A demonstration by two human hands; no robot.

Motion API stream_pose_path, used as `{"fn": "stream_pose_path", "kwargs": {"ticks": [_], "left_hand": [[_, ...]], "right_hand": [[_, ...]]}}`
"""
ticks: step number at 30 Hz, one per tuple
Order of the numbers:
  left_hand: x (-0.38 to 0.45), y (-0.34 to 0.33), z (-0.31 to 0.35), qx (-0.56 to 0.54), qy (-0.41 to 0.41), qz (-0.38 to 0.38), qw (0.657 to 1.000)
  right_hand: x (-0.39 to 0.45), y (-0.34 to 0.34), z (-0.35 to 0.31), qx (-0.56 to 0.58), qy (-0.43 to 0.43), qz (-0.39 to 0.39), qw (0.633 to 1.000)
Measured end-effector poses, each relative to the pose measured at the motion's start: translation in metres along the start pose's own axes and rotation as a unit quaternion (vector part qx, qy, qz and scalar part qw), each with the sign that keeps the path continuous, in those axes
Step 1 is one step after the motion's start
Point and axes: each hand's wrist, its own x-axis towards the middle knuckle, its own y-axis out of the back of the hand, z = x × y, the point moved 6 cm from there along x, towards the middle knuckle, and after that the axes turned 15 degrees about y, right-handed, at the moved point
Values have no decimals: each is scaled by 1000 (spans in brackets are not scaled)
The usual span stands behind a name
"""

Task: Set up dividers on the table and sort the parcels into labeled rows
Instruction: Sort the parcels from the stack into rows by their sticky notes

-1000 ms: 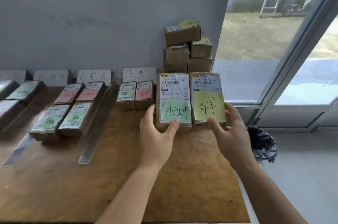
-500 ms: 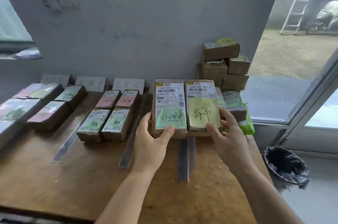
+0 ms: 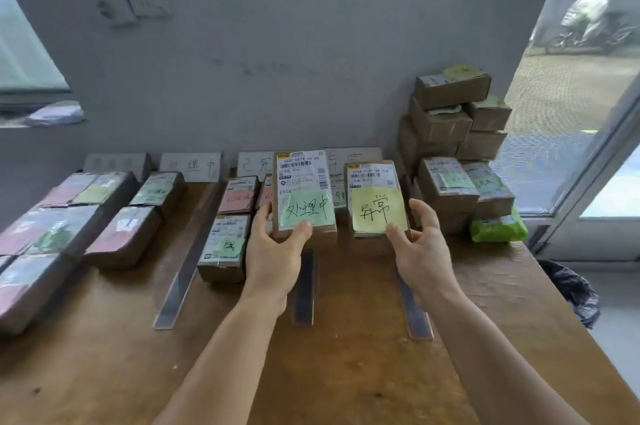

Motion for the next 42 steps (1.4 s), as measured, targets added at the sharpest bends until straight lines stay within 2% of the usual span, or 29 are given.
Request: {"fn": "stream_pose_path", "kwargs": {"ticks": [7,14,20,24,31,34,38,42], "left_hand": [[28,23,-7,-13,12,-2,1000],[49,26,-19,-1,23,8,1000],[59,24,-22,25,24,26,999],[60,24,-23,26,29,33,999],[57,21,-24,42,18,41,998],[54,20,-25,49,15,46,998],[51,21,-23,48,14,61,997],[46,30,-14,45,3,80,996]], "right_hand": [[5,-29,54,-99,-93,-21,991],[14,-70,114,-106,-160,-73,979],[29,-88,126,-154,-128,-123,972],[28,-92,132,-216,-108,-189,952],[35,-97,125,-280,-70,-236,928],[43,-92,94,-282,-6,-204,938],[47,-93,22,-196,117,-146,963],[32,-114,-33,-149,182,-193,953]]}}
